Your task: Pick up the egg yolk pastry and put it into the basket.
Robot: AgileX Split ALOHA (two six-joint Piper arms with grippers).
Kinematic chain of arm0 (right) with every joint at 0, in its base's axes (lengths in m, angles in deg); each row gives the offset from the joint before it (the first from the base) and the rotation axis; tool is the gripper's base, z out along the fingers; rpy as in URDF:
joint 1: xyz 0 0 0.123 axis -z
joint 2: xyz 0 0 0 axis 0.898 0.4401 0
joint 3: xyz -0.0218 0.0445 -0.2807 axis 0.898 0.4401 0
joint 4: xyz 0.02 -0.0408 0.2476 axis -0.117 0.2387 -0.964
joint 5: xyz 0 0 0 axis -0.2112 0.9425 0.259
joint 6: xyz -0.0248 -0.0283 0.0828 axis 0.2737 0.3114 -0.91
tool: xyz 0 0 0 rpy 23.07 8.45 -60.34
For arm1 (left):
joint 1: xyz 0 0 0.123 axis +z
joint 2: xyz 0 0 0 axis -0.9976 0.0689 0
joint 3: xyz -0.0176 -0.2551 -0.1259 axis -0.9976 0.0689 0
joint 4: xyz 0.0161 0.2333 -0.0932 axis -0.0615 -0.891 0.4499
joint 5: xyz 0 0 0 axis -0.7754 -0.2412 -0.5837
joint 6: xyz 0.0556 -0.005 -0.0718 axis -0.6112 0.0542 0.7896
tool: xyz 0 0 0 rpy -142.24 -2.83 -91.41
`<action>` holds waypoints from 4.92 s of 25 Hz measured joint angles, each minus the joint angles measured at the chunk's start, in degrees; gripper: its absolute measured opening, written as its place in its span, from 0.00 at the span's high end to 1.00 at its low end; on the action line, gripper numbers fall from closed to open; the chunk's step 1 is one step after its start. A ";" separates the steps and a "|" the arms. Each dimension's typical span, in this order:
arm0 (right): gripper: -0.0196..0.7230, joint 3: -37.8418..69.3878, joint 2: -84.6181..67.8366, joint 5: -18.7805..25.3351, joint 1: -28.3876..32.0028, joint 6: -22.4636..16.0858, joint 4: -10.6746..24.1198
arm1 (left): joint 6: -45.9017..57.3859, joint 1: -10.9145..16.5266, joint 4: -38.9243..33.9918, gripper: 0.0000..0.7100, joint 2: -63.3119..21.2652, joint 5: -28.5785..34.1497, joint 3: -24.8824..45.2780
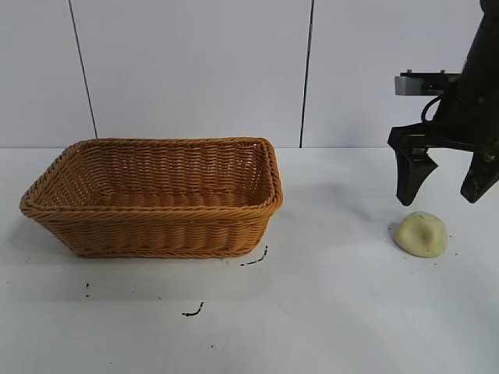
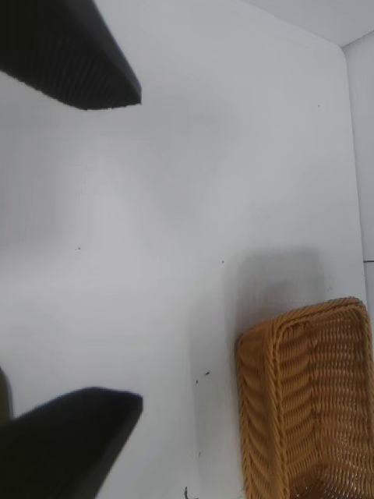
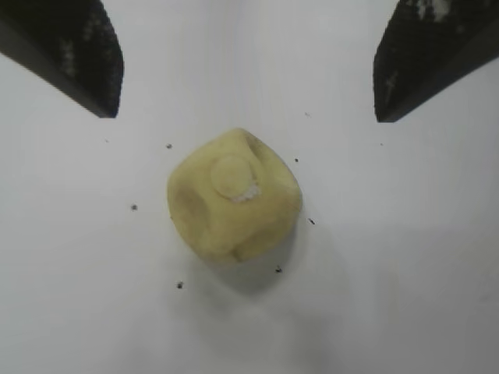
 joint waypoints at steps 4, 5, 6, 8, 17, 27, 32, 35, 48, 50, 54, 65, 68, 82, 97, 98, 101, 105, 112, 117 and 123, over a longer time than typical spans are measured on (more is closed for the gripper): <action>0.13 0.00 2.47 -1.95 0.00 -0.13 1.27 | 0.00 0.00 0.00 0.02 0.00 0.00 0.00; 0.13 0.00 3.19 -2.51 0.00 -0.13 1.32 | 0.00 0.00 0.00 0.02 0.00 0.00 0.00; 0.13 0.00 3.86 -3.11 0.00 -0.28 1.37 | 0.00 0.00 0.00 0.02 0.00 0.00 0.00; 0.13 0.00 5.27 -4.48 0.00 -0.88 1.50 | 0.00 0.00 0.00 0.02 0.00 0.00 0.00; 0.14 0.00 8.41 -8.53 0.00 -1.68 1.56 | 0.00 0.00 0.00 0.02 0.00 0.00 0.00; 0.55 0.00 8.46 -8.53 0.00 -1.82 1.56 | 0.00 0.00 0.00 0.02 0.00 0.00 0.00; 0.75 0.00 8.46 -8.64 0.00 -1.82 1.56 | 0.00 0.00 0.00 0.02 0.00 0.00 0.00; 0.77 -0.02 8.46 -8.70 0.00 -1.82 1.56 | 0.00 0.00 0.00 0.02 0.00 0.00 0.00; 0.79 -2.30 7.34 -4.64 0.00 -1.82 1.56 | 0.00 0.00 0.00 0.02 0.00 0.00 0.00; 0.79 -4.67 5.62 -1.37 0.00 -1.82 1.51 | 0.00 0.00 0.00 0.02 0.00 0.00 0.00; 0.79 -11.64 1.07 6.61 0.00 -1.82 0.66 | 0.00 0.00 0.00 0.02 0.00 0.00 0.00; 0.79 -27.80 -0.78 17.30 0.00 -1.84 0.23 | 0.00 0.00 0.00 0.02 0.00 0.00 0.00; 0.79 -29.05 -0.78 18.08 -0.85 -1.88 0.40 | 0.00 0.00 0.00 0.02 0.00 0.00 0.00; 0.79 -29.33 -0.73 11.11 -19.99 -1.90 0.42 | 0.00 0.00 0.00 0.02 0.00 0.00 0.00; 0.79 -29.40 12.57 -12.00 -33.94 -2.69 -0.10 | 0.00 0.00 0.00 0.02 0.00 0.00 0.00; 0.79 -29.40 14.06 -13.17 -33.94 -2.80 -0.24 | 0.00 0.00 0.00 0.02 0.00 0.00 0.00; 0.79 -29.40 18.17 -16.10 -33.94 -3.14 -0.06 | 0.00 0.00 0.00 0.02 0.00 0.00 0.00; 0.79 -29.40 22.22 -18.70 -33.94 -3.14 1.37 | 0.00 0.00 0.00 0.02 0.00 0.00 0.00; 0.38 -29.40 23.14 -18.06 -33.94 -3.62 1.58 | 0.00 0.00 0.00 0.02 0.00 0.00 0.00; 0.18 -29.40 22.20 -12.70 -33.88 -5.40 4.70 | 0.00 0.00 0.00 0.02 0.00 0.00 0.00; 0.17 -35.67 17.50 -8.62 -32.60 -7.95 7.07 | 0.00 0.00 0.00 0.02 0.00 0.00 0.00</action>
